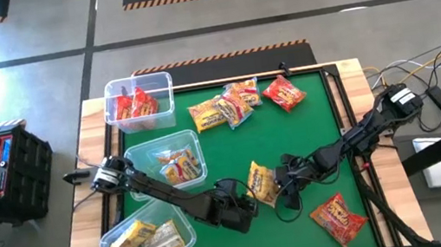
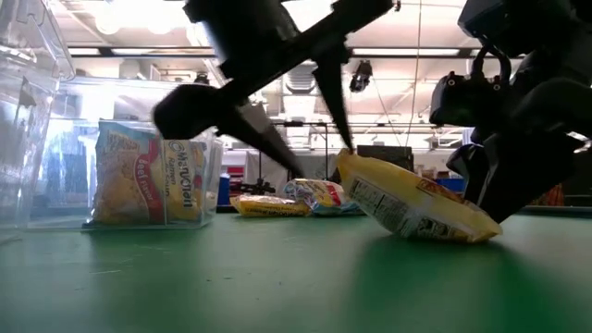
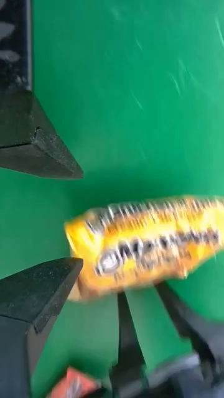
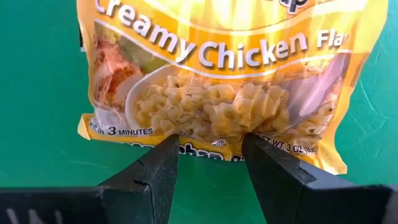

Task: Sort Maruchan noodles
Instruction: Put the bottom yellow noodle pack into the bottom transparent bin

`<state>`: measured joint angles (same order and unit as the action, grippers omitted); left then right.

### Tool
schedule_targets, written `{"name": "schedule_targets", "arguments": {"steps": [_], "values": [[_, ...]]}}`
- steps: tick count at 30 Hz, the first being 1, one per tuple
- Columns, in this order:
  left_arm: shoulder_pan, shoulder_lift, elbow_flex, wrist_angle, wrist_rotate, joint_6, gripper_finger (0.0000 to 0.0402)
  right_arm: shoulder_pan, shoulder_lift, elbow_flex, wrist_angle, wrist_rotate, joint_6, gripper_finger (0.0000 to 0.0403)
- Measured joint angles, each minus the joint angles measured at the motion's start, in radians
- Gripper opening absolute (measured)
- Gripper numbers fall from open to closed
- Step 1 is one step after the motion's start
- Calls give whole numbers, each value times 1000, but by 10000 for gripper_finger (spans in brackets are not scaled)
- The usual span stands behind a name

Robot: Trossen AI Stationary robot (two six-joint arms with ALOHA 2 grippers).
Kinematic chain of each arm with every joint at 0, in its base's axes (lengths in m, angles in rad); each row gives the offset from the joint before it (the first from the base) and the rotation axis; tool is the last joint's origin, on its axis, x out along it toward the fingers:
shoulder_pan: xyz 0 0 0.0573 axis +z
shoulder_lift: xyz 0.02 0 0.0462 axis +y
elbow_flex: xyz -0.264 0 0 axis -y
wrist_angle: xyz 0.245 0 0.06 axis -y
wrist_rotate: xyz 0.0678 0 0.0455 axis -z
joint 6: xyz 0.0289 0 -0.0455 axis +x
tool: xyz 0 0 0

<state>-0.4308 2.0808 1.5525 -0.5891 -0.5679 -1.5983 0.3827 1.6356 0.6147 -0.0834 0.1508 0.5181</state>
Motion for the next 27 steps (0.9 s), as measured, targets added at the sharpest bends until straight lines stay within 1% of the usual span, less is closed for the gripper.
{"name": "schedule_targets", "arguments": {"steps": [4,10,15,22,27], "values": [[17,3,-5,83,0,81,201,0,1,0,-1,2,-79,176],[41,5,-23,84,0,89,201,-1,2,-2,6,2,-192,176],[53,18,-29,130,1,91,201,-1,2,-3,20,3,-227,176],[60,80,-30,263,27,101,201,-1,3,-6,42,7,-242,176],[60,97,-30,286,26,86,201,-1,3,-6,49,8,-242,176]]}}
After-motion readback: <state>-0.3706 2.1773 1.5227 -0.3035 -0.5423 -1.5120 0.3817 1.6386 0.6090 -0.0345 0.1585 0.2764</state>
